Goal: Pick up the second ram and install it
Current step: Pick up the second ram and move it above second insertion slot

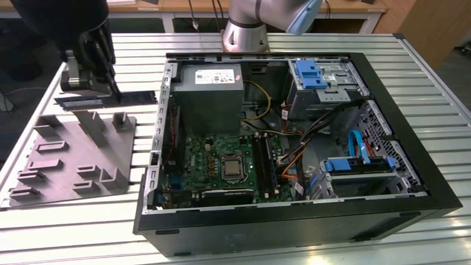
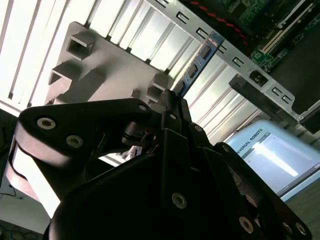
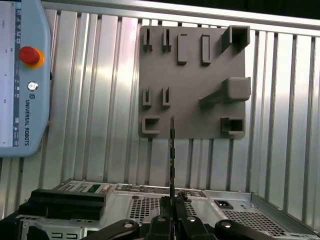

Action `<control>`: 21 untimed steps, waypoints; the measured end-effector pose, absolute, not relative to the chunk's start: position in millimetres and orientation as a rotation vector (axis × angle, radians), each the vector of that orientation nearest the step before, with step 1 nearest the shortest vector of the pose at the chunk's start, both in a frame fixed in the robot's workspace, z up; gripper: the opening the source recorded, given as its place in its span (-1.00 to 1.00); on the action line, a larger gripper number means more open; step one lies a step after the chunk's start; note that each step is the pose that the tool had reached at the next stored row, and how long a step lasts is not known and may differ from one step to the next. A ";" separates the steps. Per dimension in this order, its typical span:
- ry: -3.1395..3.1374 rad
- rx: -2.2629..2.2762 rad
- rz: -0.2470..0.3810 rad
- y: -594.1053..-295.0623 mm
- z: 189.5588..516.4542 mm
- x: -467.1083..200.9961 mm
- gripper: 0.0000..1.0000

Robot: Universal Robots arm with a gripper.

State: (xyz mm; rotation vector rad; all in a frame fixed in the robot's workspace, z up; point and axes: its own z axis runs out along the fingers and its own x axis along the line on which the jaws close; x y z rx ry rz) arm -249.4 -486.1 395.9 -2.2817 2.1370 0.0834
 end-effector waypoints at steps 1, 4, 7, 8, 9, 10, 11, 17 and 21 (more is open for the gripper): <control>2.137 -2.282 0.083 -486.1 395.9 -246.6 -0.73; 2.137 -2.282 0.083 -486.1 395.8 -238.9 -0.73; 2.137 -2.282 0.083 -486.1 395.8 -231.2 -0.73; 2.137 -2.282 0.083 -486.1 395.8 -228.7 -0.73; 2.137 -2.282 0.083 -486.1 395.8 -225.8 -0.73; 2.137 -2.282 0.083 -486.1 395.8 -223.1 -0.73; 2.137 -2.282 0.083 -486.1 395.8 -220.2 -0.73; 2.137 -2.282 0.084 -486.1 395.6 -202.6 -0.73; 2.137 -2.282 0.084 -486.1 395.6 -190.7 -0.73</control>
